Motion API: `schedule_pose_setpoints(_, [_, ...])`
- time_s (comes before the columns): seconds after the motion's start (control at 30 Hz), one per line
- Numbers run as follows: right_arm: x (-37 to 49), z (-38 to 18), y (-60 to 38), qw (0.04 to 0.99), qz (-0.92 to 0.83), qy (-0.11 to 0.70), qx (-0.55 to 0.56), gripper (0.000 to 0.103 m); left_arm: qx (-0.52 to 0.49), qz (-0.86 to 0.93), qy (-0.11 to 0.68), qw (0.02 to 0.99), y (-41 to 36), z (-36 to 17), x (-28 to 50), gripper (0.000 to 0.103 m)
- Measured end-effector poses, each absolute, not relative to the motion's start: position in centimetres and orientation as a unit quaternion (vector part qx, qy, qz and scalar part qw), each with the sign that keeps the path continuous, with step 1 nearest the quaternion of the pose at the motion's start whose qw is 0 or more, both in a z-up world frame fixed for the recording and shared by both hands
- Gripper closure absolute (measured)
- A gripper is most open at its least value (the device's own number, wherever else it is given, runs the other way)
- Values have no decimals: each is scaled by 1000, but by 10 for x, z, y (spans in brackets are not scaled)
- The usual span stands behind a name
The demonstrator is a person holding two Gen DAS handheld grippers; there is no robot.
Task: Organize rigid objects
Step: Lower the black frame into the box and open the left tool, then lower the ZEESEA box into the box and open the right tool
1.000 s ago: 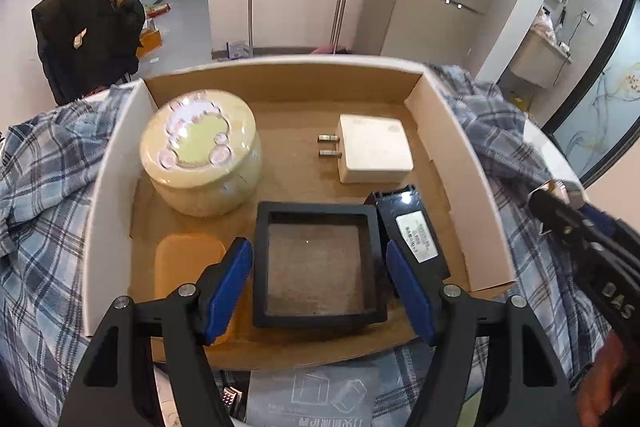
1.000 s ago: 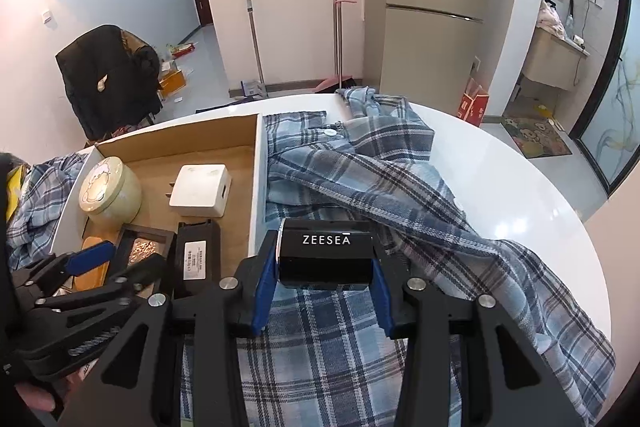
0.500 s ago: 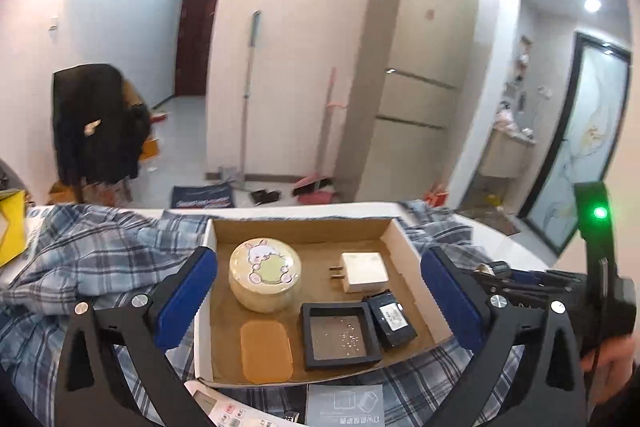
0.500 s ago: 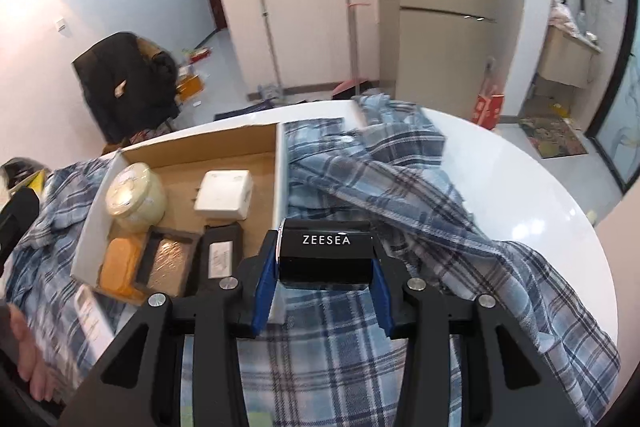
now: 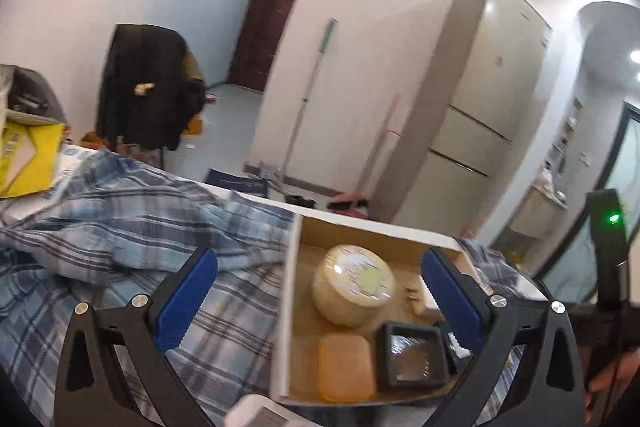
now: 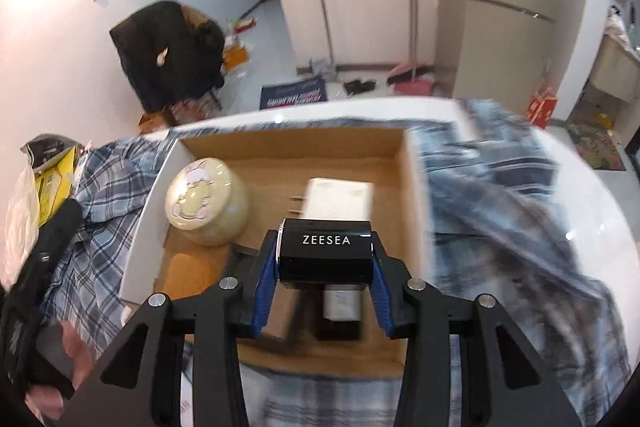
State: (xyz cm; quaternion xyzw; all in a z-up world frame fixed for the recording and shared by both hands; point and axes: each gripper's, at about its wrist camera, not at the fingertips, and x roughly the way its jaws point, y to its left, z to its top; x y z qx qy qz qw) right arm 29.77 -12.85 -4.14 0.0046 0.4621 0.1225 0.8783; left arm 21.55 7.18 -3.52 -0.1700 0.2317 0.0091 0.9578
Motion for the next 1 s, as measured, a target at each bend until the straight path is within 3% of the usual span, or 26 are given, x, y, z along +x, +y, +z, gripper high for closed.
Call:
schedule_pose_setpoints(0.53, [332,-69,-55,870,111,481,-17,63,-240,23,254,937,96,-48,223,0])
schedule_pose_setpoints(0.9, [337,-81,-60,867,115,484,-23,62,-244,18,260,934,94,-47,225,0])
schedule_pose_setpoints(1.0, [337,-81,-61,869,111,482,-24,55,-247,14,259,934,94,-46,226,0])
